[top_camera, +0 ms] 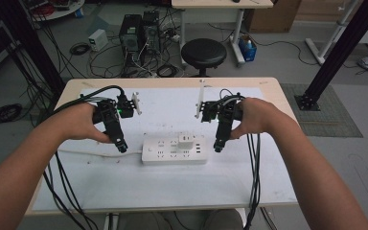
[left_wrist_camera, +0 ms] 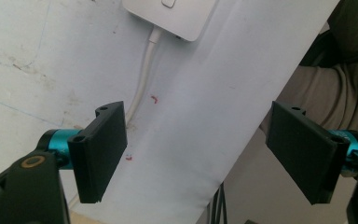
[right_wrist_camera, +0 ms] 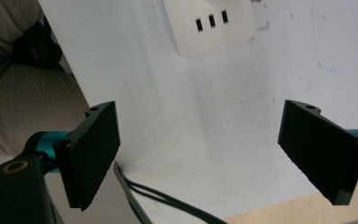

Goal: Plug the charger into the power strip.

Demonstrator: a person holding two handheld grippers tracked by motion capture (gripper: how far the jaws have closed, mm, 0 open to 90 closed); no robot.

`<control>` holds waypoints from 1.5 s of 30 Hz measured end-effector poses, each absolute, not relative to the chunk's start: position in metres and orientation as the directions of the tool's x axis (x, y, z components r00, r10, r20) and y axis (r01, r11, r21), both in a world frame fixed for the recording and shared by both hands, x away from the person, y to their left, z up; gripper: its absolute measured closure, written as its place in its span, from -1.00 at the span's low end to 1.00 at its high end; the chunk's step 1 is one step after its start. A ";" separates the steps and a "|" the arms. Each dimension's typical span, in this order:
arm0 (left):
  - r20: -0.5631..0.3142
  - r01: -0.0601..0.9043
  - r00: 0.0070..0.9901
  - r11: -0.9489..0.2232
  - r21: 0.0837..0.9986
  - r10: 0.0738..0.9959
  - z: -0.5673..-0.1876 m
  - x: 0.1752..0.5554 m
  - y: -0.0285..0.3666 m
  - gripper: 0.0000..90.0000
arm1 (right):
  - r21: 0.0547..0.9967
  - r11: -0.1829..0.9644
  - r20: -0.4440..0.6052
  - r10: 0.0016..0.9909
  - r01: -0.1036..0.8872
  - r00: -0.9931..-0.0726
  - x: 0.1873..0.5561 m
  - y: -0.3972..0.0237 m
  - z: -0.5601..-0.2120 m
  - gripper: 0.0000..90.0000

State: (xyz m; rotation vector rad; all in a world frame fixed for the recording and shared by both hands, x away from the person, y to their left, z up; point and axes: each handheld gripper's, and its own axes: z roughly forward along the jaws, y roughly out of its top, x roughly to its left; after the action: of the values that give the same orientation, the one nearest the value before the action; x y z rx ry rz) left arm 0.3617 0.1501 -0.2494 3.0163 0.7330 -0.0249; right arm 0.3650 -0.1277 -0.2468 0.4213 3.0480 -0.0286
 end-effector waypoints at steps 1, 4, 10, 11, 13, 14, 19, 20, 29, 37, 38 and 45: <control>-0.023 0.467 0.884 -0.884 0.039 0.466 -0.249 0.360 0.150 -0.54 | -0.014 0.959 -0.071 0.282 0.284 -0.957 0.363 -0.131 -0.245 -0.72; -0.030 0.463 0.886 -0.885 0.043 0.462 -0.245 0.360 0.151 -0.54 | -0.005 0.958 -0.079 0.285 0.287 -0.955 0.359 -0.141 -0.240 -0.73; -0.023 0.457 0.890 -0.889 0.043 0.456 -0.236 0.359 0.150 -0.54 | 0.005 0.952 -0.106 0.304 0.305 -0.947 0.352 -0.155 -0.235 -0.73; -0.014 0.451 0.892 -0.891 0.042 0.451 -0.235 0.358 0.149 -0.54 | -0.002 0.950 -0.111 0.309 0.311 -0.945 0.351 -0.158 -0.234 -0.73; -0.007 0.441 0.897 -0.896 0.056 0.442 -0.234 0.358 0.148 -0.54 | 0.003 0.945 -0.113 0.325 0.327 -0.939 0.350 -0.161 -0.234 -0.73; -0.010 0.438 0.899 -0.897 0.056 0.438 -0.233 0.358 0.147 -0.54 | 0.006 0.946 -0.116 0.323 0.325 -0.939 0.350 -0.163 -0.234 -0.73; -0.004 0.440 0.898 -0.897 0.051 0.440 -0.235 0.358 0.141 -0.54 | 0.015 0.939 -0.104 0.343 0.344 -0.933 0.350 -0.166 -0.233 -0.72; -0.005 0.438 0.899 -0.897 0.054 0.438 -0.235 0.358 0.140 -0.54 | 0.011 0.938 -0.103 0.346 0.347 -0.933 0.349 -0.167 -0.234 -0.73; -0.003 0.445 0.895 -0.893 0.064 0.446 -0.231 0.357 0.141 -0.54 | 0.019 0.935 -0.105 0.354 0.354 -0.929 0.348 -0.167 -0.235 -0.73; -0.003 0.442 0.897 -0.895 0.062 0.442 -0.229 0.357 0.138 -0.54 | 0.022 0.937 -0.104 0.348 0.347 -0.932 0.348 -0.167 -0.235 -0.72; -0.004 0.447 0.894 -0.892 0.070 0.448 -0.229 0.357 0.138 -0.54 | 0.019 0.935 -0.104 0.353 0.353 -0.930 0.348 -0.168 -0.234 -0.72; -0.002 0.447 0.894 -0.892 0.072 0.448 -0.227 0.357 0.137 -0.54 | 0.026 0.937 -0.104 0.350 0.350 -0.931 0.348 -0.168 -0.232 -0.72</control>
State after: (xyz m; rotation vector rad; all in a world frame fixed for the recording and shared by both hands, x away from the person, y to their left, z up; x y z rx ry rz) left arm 0.3568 0.1375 -0.2271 2.9888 0.7068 0.0223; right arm 0.3478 -0.1678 -0.2319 0.5411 2.9857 0.0108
